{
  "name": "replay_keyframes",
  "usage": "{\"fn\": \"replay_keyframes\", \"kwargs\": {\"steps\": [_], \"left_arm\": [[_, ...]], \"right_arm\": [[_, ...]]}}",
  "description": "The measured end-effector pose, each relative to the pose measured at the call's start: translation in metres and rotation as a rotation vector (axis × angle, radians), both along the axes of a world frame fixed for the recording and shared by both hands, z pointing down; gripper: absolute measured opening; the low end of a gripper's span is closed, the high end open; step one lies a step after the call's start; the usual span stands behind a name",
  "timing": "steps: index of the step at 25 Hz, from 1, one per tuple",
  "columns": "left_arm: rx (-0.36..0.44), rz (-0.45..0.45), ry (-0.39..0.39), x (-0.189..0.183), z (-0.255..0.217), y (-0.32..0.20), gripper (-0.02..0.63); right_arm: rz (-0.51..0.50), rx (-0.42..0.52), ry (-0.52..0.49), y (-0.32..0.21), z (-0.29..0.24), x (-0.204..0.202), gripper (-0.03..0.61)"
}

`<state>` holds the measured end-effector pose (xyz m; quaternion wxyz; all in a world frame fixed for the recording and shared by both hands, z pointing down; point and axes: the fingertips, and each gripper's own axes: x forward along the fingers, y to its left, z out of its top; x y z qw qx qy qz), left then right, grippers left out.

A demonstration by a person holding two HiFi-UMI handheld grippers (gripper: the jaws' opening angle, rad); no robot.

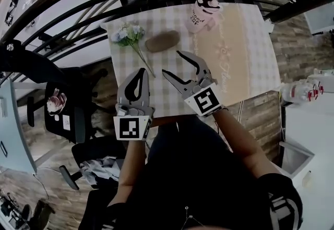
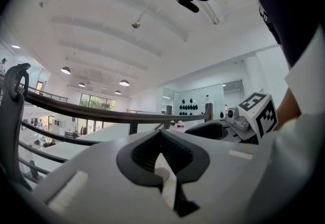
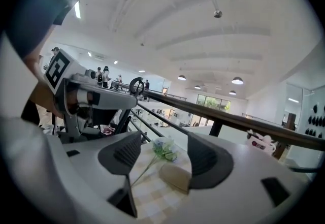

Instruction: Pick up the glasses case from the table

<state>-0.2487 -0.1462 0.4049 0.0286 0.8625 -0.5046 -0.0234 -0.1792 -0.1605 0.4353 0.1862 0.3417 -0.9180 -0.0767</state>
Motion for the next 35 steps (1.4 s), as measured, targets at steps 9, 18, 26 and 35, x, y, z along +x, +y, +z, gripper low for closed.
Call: {"fn": "replay_keyframes", "kwargs": {"steps": [9, 18, 26, 35], "left_arm": [[-0.122, 0.001, -0.069, 0.008, 0.04, -0.013, 0.011], [-0.191, -0.023, -0.071, 0.026, 0.059, -0.032, 0.011], [-0.229, -0.067, -0.097, 0.027, 0.075, -0.046, 0.011], [-0.269, -0.096, -0.104, 0.026, 0.09, -0.059, 0.011]], "right_arm": [[-0.036, -0.077, 0.059, -0.03, 0.048, 0.013, 0.258], [-0.174, -0.103, 0.159, -0.058, 0.082, 0.015, 0.261], [-0.261, -0.14, 0.2, -0.083, 0.111, 0.011, 0.268], [-0.313, -0.198, 0.278, -0.103, 0.143, 0.012, 0.282]]}}
